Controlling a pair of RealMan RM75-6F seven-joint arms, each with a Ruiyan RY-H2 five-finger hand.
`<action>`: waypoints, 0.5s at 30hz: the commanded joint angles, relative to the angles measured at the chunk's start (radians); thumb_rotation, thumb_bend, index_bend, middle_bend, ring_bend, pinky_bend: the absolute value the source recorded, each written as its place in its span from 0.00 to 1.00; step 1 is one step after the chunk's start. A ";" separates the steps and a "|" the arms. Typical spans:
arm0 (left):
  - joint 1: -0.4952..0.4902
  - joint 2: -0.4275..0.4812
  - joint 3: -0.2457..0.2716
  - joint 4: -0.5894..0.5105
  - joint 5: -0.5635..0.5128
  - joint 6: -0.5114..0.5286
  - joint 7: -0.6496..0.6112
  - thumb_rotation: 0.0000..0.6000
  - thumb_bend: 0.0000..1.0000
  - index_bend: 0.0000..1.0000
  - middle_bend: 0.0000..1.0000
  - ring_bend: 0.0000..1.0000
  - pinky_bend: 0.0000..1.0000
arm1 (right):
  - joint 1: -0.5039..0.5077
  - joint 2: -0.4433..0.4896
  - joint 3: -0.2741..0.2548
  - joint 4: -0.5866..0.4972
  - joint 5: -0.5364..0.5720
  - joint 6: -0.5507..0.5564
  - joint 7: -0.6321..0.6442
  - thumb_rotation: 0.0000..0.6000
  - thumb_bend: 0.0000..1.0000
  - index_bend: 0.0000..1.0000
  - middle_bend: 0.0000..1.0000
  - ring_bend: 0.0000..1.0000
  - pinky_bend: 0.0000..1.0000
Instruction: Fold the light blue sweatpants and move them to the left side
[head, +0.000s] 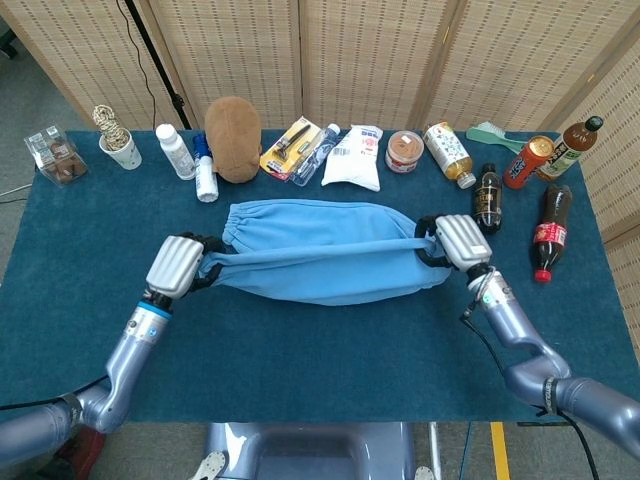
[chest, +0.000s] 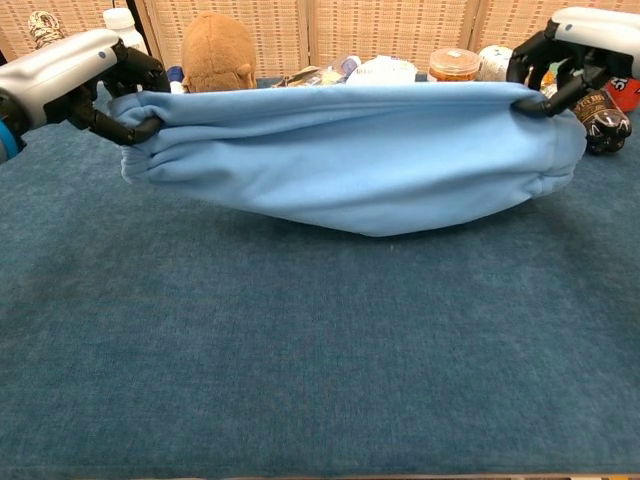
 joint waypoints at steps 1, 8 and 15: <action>-0.038 -0.018 -0.026 0.050 -0.033 -0.032 0.007 1.00 0.52 0.71 0.63 0.58 0.43 | 0.031 -0.021 0.025 0.039 0.032 -0.038 -0.017 1.00 0.88 0.68 0.51 0.47 0.66; -0.116 -0.082 -0.069 0.166 -0.119 -0.096 0.042 1.00 0.52 0.72 0.63 0.58 0.38 | 0.093 -0.078 0.050 0.163 0.088 -0.123 -0.031 1.00 0.88 0.68 0.51 0.47 0.66; -0.174 -0.137 -0.083 0.273 -0.159 -0.140 0.046 1.00 0.51 0.71 0.63 0.58 0.36 | 0.134 -0.138 0.059 0.296 0.112 -0.192 0.002 1.00 0.88 0.68 0.51 0.47 0.66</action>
